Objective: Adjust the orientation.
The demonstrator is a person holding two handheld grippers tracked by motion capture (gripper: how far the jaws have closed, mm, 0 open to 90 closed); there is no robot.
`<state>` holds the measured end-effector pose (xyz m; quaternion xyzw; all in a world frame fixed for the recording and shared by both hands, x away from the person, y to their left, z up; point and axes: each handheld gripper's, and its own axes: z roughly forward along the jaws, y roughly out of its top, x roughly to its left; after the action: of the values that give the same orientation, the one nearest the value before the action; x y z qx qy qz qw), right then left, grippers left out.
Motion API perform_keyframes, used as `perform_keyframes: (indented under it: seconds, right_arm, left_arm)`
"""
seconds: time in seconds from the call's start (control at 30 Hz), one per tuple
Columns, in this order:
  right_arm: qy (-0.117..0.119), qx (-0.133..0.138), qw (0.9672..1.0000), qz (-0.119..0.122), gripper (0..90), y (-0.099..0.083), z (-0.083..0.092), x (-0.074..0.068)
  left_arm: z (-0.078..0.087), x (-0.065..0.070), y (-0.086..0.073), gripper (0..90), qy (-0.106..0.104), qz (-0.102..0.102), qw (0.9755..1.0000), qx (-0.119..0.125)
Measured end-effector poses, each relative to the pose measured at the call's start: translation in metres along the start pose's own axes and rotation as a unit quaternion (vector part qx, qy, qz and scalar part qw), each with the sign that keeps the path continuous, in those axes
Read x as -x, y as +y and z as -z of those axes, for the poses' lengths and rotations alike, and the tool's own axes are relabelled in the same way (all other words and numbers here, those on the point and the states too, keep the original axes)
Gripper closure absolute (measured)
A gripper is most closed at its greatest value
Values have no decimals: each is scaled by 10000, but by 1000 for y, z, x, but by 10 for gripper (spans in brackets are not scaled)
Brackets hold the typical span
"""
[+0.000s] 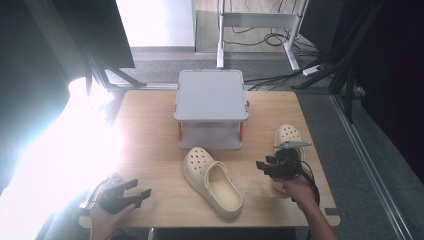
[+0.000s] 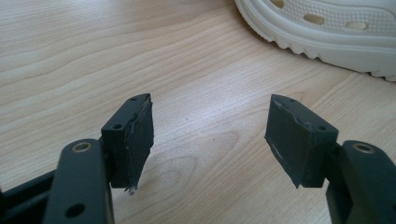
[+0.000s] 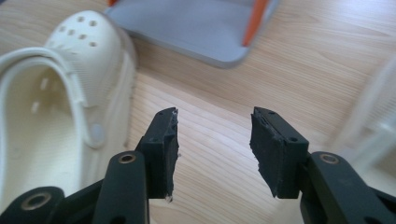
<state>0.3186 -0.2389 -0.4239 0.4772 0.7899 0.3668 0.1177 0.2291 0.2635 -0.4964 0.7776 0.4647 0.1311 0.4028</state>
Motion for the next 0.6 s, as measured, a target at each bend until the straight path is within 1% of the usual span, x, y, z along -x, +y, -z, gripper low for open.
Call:
perform_keyframes:
  seconds: [0.03, 0.07, 0.1, 0.13, 0.2, 0.27, 0.3, 0.33, 0.37, 0.4, 0.43, 0.47, 0.5, 0.57, 0.6]
  right_arm:
    - [0, 0, 10000, 0, 521, 0, 0, 0]
    - [-100, -7, 9999, -57, 527, 0, 2, 5]
    - [-100, -7, 9999, -57, 527, 0, 2, 5]
    - [-149, -3, 9998, -143, 537, -1, 3, 10]
    - [-139, -3, 9998, -162, 542, -1, 3, 11]
    - [-145, -44, 9998, -159, 576, -2, 0, 10]
    - [-181, -107, 9997, -151, 654, -5, -5, 8]
    - [-181, -107, 9997, -151, 654, -5, -5, 8]
    - [-216, -195, 9995, -132, 718, -10, -13, 7]
    - [-216, -195, 9995, -132, 718, -10, -13, 7]
    - [-225, -298, 9992, -168, 791, -15, -18, 6]
    - [-250, -333, 9990, -167, 819, -18, -20, 5]
    - [-250, -333, 9990, -167, 819, -18, -20, 5]
    - [-321, -457, 9983, -184, 891, -24, -25, 5]
    - [-330, -509, 9980, -204, 900, -28, -27, 5]
  left_arm:
    - [0, 0, 0, 330, 0, 0, 10000, 0]
    - [1, 0, 0, 330, 0, 7, 10000, 18]
    - [1, 0, 0, 330, 0, 7, 10000, 18]
    - [2, -1, 1, 330, 15, 17, 10000, 38]
    - [2, -1, 1, 330, 23, 19, 10000, 42]
    - [2, -2, 1, 330, 23, 9, 10000, 26]
    - [1, -1, 1, 330, 18, 2, 10000, 12]
    - [1, -1, 1, 330, 18, 2, 10000, 12]
    - [1, -1, 0, 330, 22, 0, 10000, 7]
    - [1, -1, 0, 330, 27, -1, 10000, 8]
    - [1, -1, 0, 330, 14, -1, 10000, 12]
    - [2, -1, 0, 330, 19, 1, 10000, 17]
    - [2, -1, 0, 330, 19, 1, 10000, 17]
    - [2, -2, 0, 330, 21, 1, 10000, 18]
    - [1, -2, 0, 330, 23, 3, 10000, 20]
